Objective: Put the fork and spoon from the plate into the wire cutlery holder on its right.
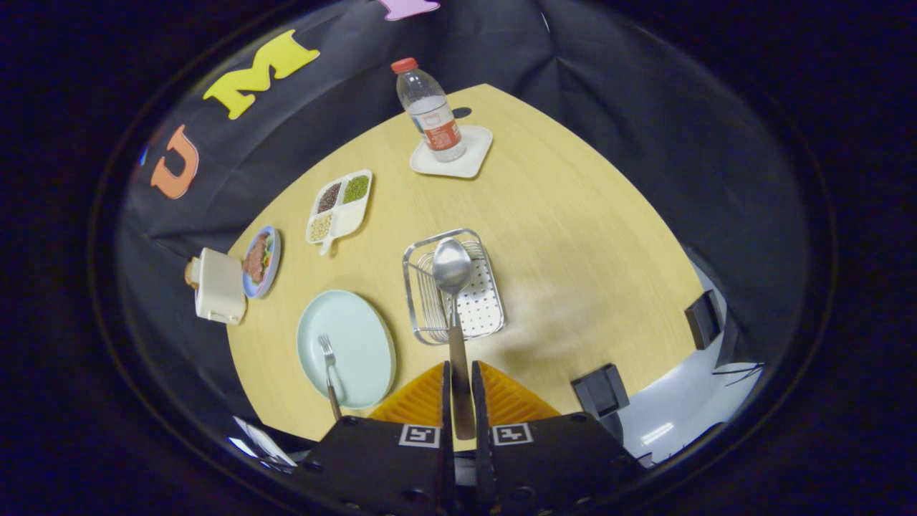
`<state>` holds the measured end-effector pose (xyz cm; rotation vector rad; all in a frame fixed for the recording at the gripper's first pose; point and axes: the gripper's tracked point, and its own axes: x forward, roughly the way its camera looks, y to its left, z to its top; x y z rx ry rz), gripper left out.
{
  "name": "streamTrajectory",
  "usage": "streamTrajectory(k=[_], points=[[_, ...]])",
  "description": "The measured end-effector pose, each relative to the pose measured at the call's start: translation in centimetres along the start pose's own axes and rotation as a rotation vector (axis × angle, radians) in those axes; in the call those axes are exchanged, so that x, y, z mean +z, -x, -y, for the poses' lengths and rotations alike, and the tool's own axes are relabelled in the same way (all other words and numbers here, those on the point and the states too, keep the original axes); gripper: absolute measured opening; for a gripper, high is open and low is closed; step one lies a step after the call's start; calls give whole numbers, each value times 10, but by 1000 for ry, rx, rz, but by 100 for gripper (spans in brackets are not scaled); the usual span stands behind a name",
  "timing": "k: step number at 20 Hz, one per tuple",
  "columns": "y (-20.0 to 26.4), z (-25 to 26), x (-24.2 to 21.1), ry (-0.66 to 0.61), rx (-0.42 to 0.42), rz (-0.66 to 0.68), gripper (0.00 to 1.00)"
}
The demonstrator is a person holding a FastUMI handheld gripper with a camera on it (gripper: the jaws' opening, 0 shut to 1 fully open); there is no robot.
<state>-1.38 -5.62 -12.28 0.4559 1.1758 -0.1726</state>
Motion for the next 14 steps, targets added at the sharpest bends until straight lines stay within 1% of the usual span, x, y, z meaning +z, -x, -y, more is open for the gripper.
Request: streamTrajectory(k=[6,7,8,10,12,13,14], points=[[12,-7,3,2,19,27,12],[15,-8,3,3,24,32,15],[17,-9,3,4,29,37,32],[19,-9,1,5,28,43,36],[19,-6,-2,15,17,43,44],[18,-5,-4,17,15,41,44],[15,-4,-8,20,10,33,46]])
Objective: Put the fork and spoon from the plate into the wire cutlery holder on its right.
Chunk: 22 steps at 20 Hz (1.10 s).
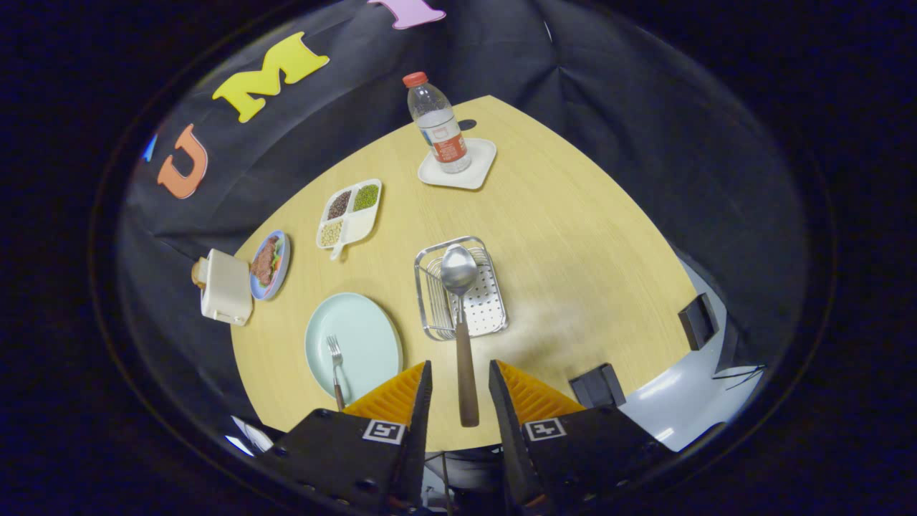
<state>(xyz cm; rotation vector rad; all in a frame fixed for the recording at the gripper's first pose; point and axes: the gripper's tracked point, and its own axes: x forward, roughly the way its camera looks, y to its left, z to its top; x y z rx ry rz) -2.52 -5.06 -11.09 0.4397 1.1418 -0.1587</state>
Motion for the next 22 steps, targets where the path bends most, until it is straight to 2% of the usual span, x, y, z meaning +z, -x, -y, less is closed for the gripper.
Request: streamTrajectory(k=[5,8,9,12,16,22], points=[[-19,4,-15,1,-19,-65,49],[-21,8,-14,4,-46,-72,18],[-17,7,-13,14,-49,-70,13],[-10,6,-6,37,-55,-37,7],[-2,-1,-10,-18,-7,-73,7],[5,-7,4,-26,-16,-52,7]])
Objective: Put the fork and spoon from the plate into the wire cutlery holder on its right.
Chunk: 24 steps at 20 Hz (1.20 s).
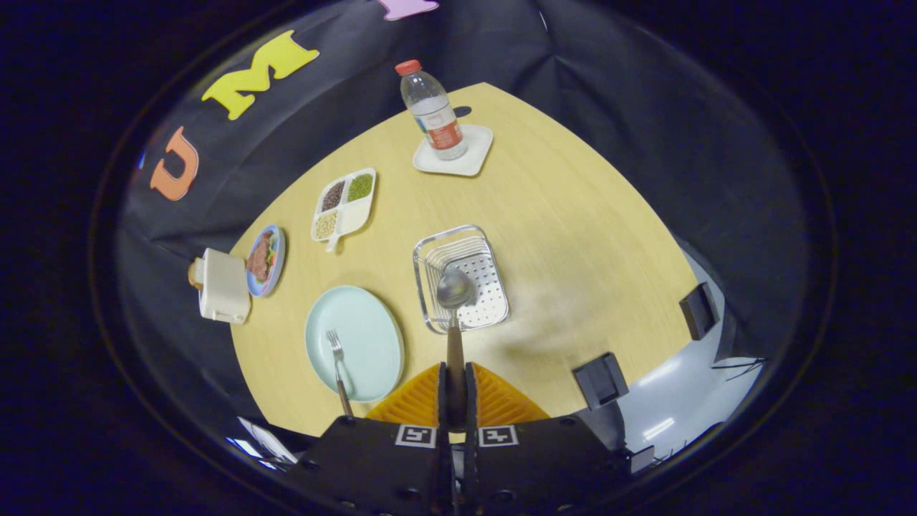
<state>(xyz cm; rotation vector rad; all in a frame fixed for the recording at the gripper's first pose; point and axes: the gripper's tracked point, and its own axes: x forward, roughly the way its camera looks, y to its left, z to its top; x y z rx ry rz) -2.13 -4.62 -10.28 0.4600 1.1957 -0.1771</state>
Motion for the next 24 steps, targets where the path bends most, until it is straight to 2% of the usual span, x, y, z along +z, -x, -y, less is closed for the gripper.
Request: streamTrajectory(k=[5,7,8,10,14,17,20,22,24], points=[[4,-6,13,-5,7,52,13],[9,-14,10,1,33,55,23],[10,-16,9,6,39,58,36],[15,-20,5,15,37,71,53],[33,-36,-7,59,37,113,56],[45,-63,-30,142,41,120,60],[40,-89,-52,206,30,118,83],[31,-105,-68,220,22,102,92],[19,-119,-85,251,9,82,95]])
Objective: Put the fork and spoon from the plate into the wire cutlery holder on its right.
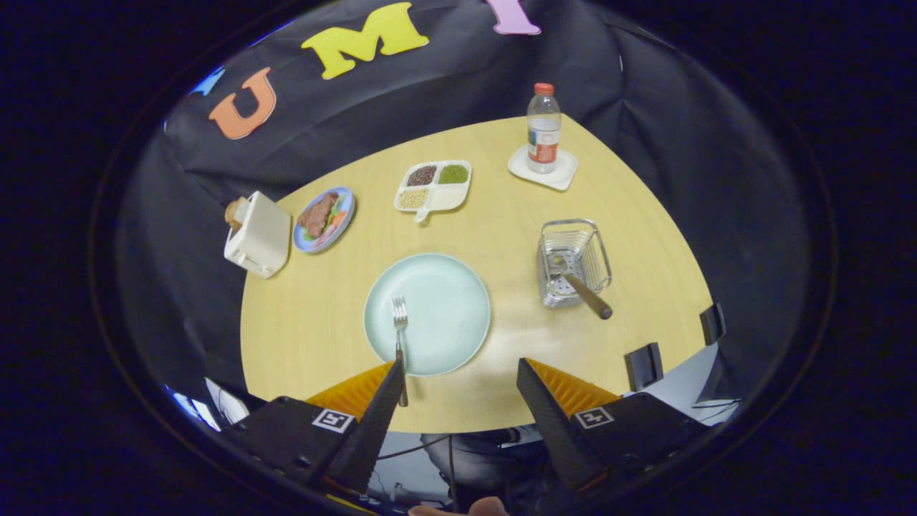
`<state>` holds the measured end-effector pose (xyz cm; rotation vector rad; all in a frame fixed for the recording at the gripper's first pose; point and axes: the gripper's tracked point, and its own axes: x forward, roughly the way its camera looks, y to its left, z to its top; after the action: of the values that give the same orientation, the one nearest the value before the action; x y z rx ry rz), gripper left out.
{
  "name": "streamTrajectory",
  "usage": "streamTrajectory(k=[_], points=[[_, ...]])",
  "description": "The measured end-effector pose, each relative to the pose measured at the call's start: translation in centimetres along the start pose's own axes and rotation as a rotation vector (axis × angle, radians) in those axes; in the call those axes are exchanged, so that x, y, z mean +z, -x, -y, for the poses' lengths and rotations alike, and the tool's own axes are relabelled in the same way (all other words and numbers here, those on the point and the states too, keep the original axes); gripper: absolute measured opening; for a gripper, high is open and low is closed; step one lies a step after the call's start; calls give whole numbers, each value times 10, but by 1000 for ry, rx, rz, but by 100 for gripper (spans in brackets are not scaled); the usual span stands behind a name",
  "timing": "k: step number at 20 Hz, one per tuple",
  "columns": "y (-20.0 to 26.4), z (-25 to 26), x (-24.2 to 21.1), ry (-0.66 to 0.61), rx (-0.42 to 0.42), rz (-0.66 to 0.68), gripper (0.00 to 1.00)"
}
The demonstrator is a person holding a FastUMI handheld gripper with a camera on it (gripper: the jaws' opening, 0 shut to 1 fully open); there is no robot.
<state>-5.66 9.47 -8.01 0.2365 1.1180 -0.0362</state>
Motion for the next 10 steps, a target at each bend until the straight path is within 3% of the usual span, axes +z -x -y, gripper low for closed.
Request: streamTrajectory(k=[10], points=[[-84,-54,-64,71,-16,-118,95]])
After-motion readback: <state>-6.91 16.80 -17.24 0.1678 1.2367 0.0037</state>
